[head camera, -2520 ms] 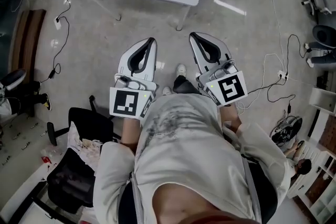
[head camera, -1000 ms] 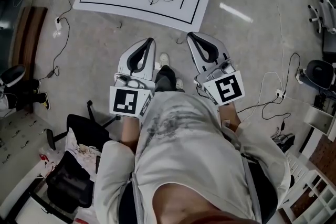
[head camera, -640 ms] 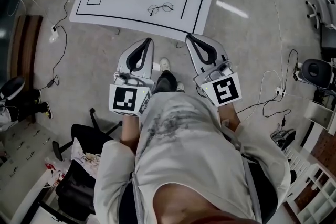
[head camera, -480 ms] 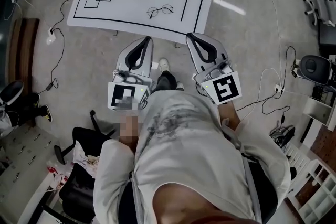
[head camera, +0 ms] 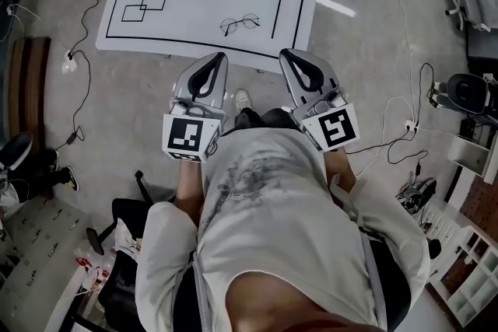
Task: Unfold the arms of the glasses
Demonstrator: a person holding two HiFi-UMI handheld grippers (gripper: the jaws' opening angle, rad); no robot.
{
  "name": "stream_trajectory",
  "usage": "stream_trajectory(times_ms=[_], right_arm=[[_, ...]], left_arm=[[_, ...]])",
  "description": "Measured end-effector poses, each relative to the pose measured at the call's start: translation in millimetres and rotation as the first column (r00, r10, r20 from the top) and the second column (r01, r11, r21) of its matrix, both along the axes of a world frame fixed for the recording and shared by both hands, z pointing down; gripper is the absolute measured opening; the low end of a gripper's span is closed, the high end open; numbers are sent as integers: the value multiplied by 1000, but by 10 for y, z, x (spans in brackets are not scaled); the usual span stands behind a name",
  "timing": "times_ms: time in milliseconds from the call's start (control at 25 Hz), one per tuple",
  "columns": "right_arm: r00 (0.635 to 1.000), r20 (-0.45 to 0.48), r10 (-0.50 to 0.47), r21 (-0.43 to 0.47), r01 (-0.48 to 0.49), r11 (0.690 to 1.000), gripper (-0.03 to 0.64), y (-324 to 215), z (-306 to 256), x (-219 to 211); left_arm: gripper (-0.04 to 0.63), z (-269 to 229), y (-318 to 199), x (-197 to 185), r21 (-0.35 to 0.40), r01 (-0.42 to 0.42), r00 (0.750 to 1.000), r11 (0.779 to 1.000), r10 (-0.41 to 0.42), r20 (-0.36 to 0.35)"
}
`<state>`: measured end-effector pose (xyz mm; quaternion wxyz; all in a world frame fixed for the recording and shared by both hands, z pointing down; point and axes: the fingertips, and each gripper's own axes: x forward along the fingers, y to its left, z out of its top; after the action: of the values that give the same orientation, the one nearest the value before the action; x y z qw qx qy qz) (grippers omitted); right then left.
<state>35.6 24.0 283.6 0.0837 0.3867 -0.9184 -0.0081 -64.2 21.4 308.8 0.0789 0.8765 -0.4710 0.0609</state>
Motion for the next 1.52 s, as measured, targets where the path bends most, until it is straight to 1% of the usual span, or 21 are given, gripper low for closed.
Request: stream_trajectory(times_ms=[200, 520, 800, 1080, 1320, 1520], right_arm=[[1000, -21, 13, -14, -14, 1000, 17, -72, 83, -11], [999, -43, 20, -45, -22, 999, 17, -211, 253, 17], [999, -49, 11, -60, -13, 998, 17, -432, 396, -2], [999, -36, 3, -85, -6, 996, 17, -702, 549, -26], [997, -74, -31, -122, 21, 992, 17, -885, 693, -42], [991, -119, -63, -120, 48, 992, 17, -1042, 829, -115]], left_arm=[[9, 107, -92, -65, -18, -31, 999, 999, 31, 10], [9, 274, -234, -91, -35, -49, 998, 998, 51, 48], [9, 509, -395, -98, -76, -61, 995, 995, 67, 79], [9, 701, -651, -98, -106, -59, 995, 993, 67, 74], [9, 913, -812, -74, -146, -57, 994, 988, 69, 85], [9, 1040, -933, -82, -170, -55, 993, 984, 71, 90]])
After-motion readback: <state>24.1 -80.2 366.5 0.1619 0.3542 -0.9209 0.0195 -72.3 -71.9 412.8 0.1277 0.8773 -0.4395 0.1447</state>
